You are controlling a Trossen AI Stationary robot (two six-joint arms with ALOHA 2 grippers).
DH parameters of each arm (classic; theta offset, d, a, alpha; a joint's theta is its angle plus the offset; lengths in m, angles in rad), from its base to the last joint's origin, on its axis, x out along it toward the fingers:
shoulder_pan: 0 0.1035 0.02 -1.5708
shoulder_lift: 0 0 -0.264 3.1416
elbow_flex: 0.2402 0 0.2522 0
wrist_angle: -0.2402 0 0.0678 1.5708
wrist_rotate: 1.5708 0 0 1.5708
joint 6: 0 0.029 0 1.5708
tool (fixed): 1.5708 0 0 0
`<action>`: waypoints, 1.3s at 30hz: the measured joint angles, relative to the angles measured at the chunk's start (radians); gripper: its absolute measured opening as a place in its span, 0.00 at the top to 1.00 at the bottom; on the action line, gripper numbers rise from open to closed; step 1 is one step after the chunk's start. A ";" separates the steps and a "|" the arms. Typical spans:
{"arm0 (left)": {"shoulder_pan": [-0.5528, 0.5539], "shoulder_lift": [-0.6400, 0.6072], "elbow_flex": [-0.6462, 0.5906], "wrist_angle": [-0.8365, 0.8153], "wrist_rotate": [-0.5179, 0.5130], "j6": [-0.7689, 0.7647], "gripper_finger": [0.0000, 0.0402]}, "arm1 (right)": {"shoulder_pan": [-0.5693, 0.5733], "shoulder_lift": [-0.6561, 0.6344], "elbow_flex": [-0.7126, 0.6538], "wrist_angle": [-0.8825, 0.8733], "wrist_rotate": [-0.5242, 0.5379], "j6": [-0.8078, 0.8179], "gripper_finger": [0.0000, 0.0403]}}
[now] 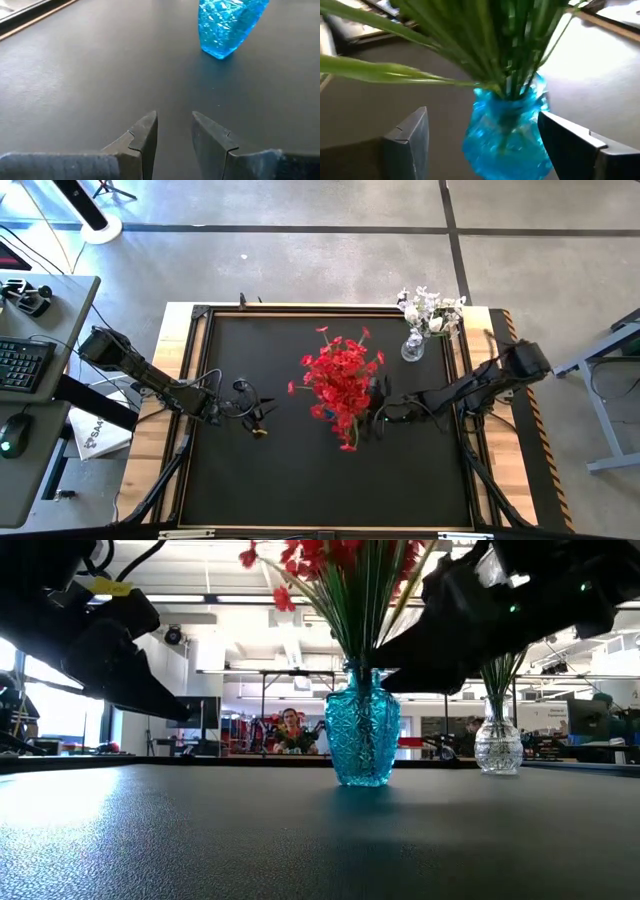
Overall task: Sort flowers into vase by color
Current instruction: Return to Home Position
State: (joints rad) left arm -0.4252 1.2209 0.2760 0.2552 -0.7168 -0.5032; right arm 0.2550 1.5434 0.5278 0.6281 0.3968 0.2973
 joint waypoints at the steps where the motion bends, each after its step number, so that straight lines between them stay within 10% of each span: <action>1: 0.000 0.000 0.000 0.000 0.004 0.000 0.74 | 0.000 -0.024 0.000 -0.035 -0.032 0.006 0.30; 14: 0.060 0.000 0.000 0.035 0.135 -0.039 0.74 | 0.001 -0.332 -0.087 -0.371 -0.233 0.012 0.41; 27: 0.139 0.000 0.000 0.167 0.267 0.025 0.74 | 0.000 -0.792 -0.517 -0.001 -0.218 -0.012 0.70; 39: 0.447 -0.055 0.000 0.302 0.579 0.384 0.74 | 0.000 -0.995 -0.518 -0.070 -0.274 -0.120 0.80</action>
State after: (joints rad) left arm 0.0216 1.1660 0.2756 0.5571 -0.1376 -0.1194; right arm 0.2550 0.5482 0.0097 0.5579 0.1227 0.1777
